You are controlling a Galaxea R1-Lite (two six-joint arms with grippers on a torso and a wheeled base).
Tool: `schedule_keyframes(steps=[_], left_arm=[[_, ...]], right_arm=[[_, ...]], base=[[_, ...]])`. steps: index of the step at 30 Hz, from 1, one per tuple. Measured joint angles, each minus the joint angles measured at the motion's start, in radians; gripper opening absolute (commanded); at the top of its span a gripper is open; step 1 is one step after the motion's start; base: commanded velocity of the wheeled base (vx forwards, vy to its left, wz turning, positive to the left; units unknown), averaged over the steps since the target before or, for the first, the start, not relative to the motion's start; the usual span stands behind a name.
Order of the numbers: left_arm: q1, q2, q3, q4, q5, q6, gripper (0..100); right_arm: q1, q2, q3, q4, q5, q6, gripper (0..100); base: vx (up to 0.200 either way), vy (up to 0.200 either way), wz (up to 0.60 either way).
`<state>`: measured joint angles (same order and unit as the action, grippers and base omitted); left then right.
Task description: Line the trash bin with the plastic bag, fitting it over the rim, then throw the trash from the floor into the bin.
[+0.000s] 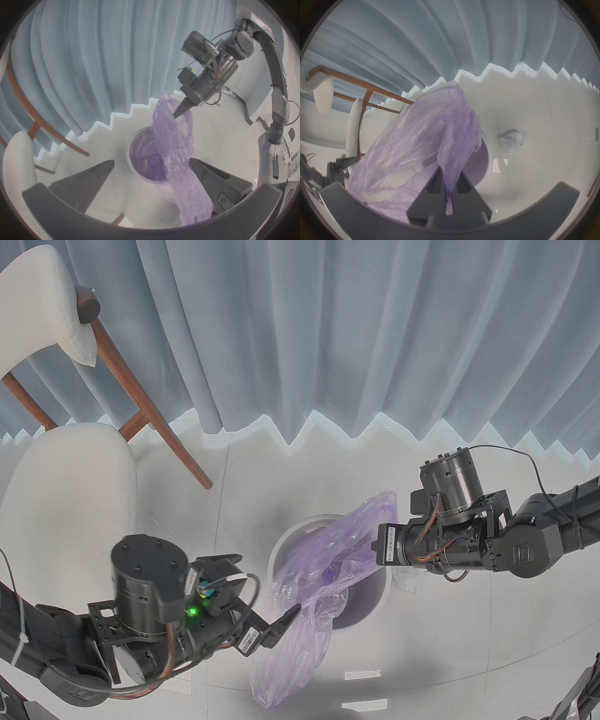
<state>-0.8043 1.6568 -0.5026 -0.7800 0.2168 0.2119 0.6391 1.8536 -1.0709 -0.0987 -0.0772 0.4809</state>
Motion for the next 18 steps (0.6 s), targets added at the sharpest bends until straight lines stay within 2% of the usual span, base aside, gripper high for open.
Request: schedule_keyframes(steps=[9,12,18], left_arm=[[0.033,-0.056,0.057,0.019,-0.022,0.0,100],[0.037,-0.051,0.064,0.019,-0.056,0.0,100],[0.036,-0.002,0.06,0.017,-0.064,0.001,100]], right_arm=[[-0.01,-0.003,0.034,-0.026,0.0,-0.019,0],[-0.01,-0.006,0.034,-0.028,0.001,-0.02,0],[-0.01,-0.024,0.033,-0.028,0.001,-0.021,0]], base=[[0.0,0.0,0.0],[0.0,0.0,0.0],[0.0,0.0,0.0]])
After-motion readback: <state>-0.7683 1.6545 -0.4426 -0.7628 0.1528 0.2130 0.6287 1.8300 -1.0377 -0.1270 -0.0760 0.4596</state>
